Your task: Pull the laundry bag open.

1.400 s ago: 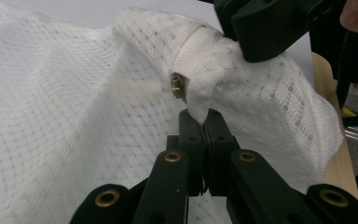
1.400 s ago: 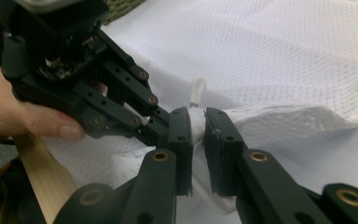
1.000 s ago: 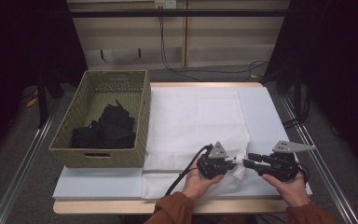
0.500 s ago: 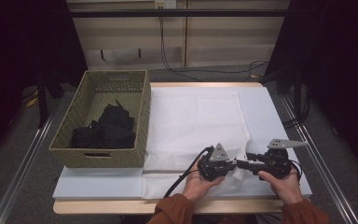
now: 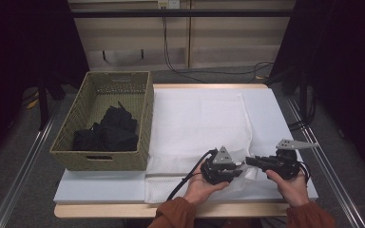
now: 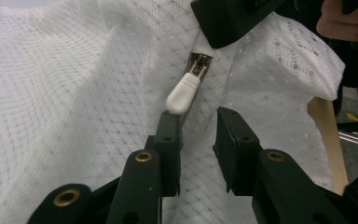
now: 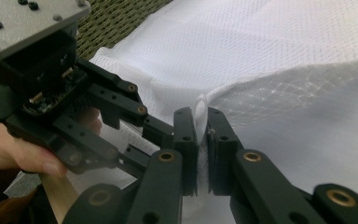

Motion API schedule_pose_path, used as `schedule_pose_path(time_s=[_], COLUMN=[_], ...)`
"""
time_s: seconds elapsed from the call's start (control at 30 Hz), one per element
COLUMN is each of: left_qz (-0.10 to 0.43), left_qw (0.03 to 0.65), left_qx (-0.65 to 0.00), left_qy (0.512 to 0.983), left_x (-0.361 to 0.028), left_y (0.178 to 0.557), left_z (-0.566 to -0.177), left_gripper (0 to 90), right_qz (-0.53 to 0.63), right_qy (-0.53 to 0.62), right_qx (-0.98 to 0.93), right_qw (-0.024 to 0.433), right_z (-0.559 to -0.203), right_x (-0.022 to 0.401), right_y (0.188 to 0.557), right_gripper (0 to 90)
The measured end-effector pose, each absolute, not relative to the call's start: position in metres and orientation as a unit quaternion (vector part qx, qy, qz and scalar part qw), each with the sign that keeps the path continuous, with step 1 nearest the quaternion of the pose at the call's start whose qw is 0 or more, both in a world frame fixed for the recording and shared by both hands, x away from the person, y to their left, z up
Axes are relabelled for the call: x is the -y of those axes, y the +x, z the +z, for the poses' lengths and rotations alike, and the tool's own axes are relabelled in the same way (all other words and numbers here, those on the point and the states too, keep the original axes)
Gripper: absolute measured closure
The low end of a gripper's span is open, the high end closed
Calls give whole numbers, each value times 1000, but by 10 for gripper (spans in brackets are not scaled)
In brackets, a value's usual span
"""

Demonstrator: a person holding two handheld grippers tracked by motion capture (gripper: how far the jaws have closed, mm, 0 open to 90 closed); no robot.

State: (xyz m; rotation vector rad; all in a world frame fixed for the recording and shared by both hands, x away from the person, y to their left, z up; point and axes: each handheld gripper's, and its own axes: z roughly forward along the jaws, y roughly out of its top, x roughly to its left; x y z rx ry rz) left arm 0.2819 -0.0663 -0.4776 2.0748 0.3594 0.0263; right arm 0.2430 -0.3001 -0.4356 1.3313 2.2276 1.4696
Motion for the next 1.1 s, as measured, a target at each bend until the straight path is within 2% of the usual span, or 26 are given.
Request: schedule_pose_path(time_s=[0.27,0.47,0.5,0.57,0.73,0.83,1.1], left_qz=[4,-6,-8,-6,-30,-39,-51], left_qw=[504,497,496,489,493,493,504], left_qx=[-149,-132,-128,-135,-118,-116,-112], left_qy=[851,858,859,862,861,861,855], left_x=[59,61,62,65,68,70,66], left_y=[289,290,290,291,291,289,288], left_z=[-476,-477,-479,-480,-482,-481,-474], left_gripper=[681,737,730,636,670,633,749], right_qz=[484,489,490,491,491,489,479], right_qy=[429,418,417,410,407,409,409], right_qx=[-758,-761,-762,-765,-767,-767,-773], right_qw=[80,79,77,72,72,74,77], right_z=[-439,-438,-438,-438,-438,-438,-441], right_x=[300,297,297,296,296,297,295], right_y=[240,239,239,239,239,239,239], right_gripper=[854,854,854,853,853,853,853])
